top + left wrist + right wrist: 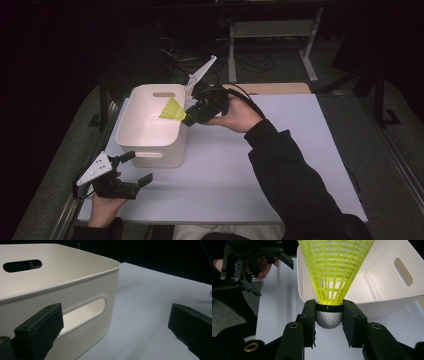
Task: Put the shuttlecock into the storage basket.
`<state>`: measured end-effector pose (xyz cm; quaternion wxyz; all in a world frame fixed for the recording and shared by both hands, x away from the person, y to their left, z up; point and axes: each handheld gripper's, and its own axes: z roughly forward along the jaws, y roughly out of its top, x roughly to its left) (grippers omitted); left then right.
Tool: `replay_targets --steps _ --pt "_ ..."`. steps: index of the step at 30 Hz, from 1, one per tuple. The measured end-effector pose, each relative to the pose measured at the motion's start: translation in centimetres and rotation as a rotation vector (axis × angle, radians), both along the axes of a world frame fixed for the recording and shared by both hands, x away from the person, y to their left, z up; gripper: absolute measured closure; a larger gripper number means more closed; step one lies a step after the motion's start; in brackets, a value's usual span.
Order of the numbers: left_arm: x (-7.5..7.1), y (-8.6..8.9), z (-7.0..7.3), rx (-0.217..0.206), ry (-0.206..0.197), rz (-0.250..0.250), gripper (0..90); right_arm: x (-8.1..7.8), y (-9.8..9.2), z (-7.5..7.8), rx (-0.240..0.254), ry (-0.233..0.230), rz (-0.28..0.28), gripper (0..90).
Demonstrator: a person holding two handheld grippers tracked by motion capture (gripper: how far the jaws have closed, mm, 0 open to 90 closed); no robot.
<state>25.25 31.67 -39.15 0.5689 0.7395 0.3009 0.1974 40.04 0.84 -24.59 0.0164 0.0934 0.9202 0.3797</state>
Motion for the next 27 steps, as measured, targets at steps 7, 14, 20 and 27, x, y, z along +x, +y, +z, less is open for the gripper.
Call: replay_targets --steps 7,14,20,27 --pt "0.0 0.0 0.0 0.000 0.000 0.003 0.0 0.4 1.2 -0.6 -0.006 0.010 0.012 63.3" --pt "0.0 0.1 0.0 -0.001 -0.002 0.003 0.0 0.6 2.4 -1.0 -0.008 0.018 0.024 63.3" --pt "0.0 0.1 0.0 -0.003 -0.002 0.003 0.0 1.0 2.9 -1.5 -0.010 0.023 0.029 63.3" --pt "0.0 0.1 0.0 -0.004 -0.001 0.004 0.0 1.1 3.4 -1.6 0.000 0.027 0.035 63.3"
